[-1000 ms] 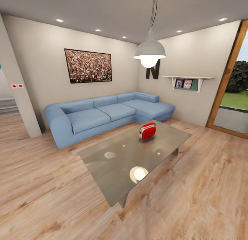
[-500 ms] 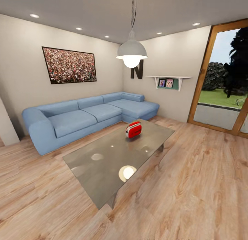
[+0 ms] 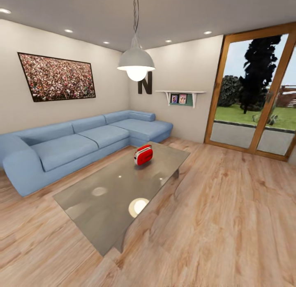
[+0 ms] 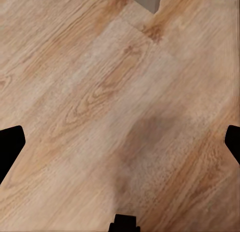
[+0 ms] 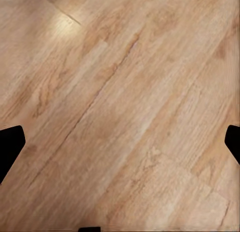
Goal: Turn on the radio receiver that's on the table in the living room.
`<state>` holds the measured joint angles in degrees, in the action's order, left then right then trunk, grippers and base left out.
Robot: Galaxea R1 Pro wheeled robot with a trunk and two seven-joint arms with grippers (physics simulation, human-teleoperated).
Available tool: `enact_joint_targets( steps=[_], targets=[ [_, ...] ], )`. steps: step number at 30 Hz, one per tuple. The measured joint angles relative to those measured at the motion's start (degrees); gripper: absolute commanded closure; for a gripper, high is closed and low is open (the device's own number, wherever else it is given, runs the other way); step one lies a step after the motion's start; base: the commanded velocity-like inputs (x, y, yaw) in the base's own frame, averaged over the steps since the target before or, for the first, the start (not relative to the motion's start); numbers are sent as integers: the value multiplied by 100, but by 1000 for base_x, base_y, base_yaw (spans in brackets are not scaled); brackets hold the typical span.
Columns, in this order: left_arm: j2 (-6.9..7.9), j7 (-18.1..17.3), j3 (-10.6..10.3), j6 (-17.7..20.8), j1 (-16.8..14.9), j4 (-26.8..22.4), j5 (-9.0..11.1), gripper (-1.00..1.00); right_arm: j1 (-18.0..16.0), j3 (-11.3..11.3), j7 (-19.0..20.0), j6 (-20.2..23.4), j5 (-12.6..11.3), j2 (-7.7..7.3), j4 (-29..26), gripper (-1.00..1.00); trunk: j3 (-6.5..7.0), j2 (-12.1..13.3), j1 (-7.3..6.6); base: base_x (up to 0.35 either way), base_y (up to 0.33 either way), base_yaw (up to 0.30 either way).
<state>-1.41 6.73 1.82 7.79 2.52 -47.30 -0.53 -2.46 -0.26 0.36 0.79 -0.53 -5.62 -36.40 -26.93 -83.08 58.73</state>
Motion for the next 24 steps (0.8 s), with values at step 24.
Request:
enact_joint_targets(
  steps=[24],
  targets=[
    [4,197,2,-6,2,2,-4,-100,0,0,-11,0,0,0,28,-100,0,0,0,226,-36,-280]
  ],
)
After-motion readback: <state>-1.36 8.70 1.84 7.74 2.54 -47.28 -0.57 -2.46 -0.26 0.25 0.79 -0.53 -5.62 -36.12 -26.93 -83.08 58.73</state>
